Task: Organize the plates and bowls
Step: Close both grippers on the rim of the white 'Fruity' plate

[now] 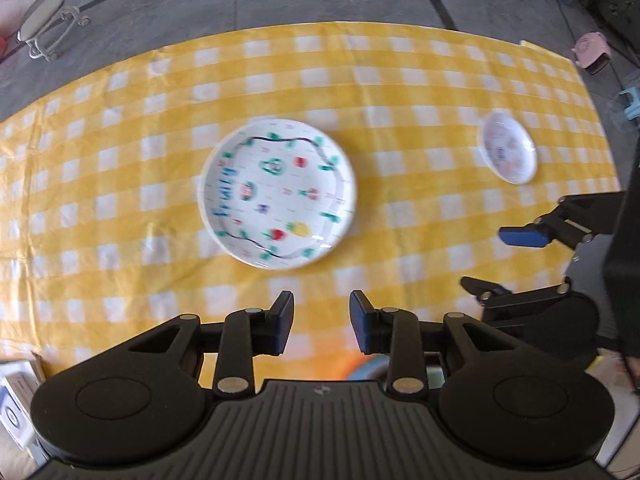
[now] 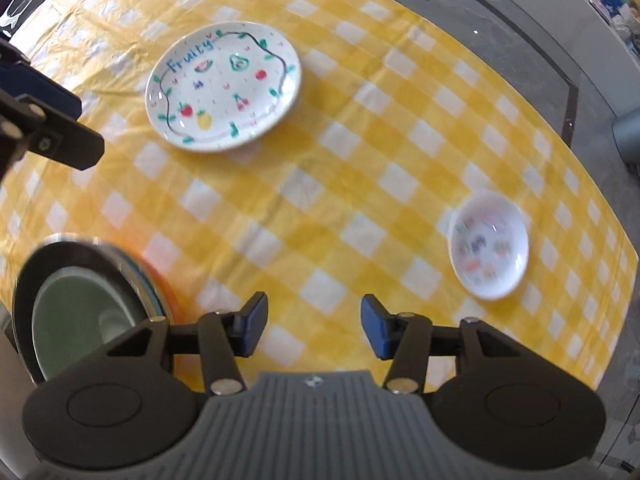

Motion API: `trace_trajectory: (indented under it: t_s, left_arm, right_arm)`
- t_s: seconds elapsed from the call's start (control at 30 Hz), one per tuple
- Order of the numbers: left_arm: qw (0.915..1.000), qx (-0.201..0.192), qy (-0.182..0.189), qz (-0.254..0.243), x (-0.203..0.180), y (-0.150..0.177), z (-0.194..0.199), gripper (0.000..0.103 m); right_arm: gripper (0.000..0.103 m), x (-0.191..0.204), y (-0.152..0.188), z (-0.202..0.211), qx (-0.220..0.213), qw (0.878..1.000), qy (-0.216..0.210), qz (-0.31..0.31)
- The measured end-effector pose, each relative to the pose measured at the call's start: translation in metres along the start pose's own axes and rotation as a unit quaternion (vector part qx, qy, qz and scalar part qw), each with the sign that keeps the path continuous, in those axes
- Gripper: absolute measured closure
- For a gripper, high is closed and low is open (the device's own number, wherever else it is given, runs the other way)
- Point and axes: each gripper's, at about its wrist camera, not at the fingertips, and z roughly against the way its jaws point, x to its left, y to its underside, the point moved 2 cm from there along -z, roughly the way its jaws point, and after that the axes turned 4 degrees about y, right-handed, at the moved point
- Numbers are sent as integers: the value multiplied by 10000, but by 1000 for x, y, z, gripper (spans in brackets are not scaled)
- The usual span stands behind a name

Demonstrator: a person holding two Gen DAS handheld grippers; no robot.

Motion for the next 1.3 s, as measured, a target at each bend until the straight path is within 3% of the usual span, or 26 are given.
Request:
trace_trajectory:
  t_s: [0.27, 0.47, 0.53, 0.83, 1.07, 1.17, 1.3]
  left_arm:
    - [9997, 109, -230, 65, 61, -14, -55, 65]
    - [9997, 103, -103, 220, 87, -26, -70, 65]
    - [9995, 119, -15, 297, 91, -31, -74, 65]
    - [9957, 552, 340, 661, 97, -43, -93, 65]
    - [9962, 412, 397, 653, 98, -46, -92, 69]
    - [9969, 181, 355, 683, 102, -48, -88, 78]
    - [9960, 116, 441, 774, 104, -52, -90, 78]
  right_arm:
    - [59, 14, -67, -34, 93, 9991, -389, -157]
    - [60, 14, -97, -55, 190, 9978, -510, -388]
    - [66, 13, -106, -60, 245, 9969, -584, -476]
    - [65, 16, -132, -71, 709, 9936, -671, -561]
    - [67, 19, -144, -75, 795, 9917, -809, -609]
    - [69, 17, -149, -76, 745, 9921, -789, -626]
    - [73, 12, -162, -80, 723, 9904, -889, -772]
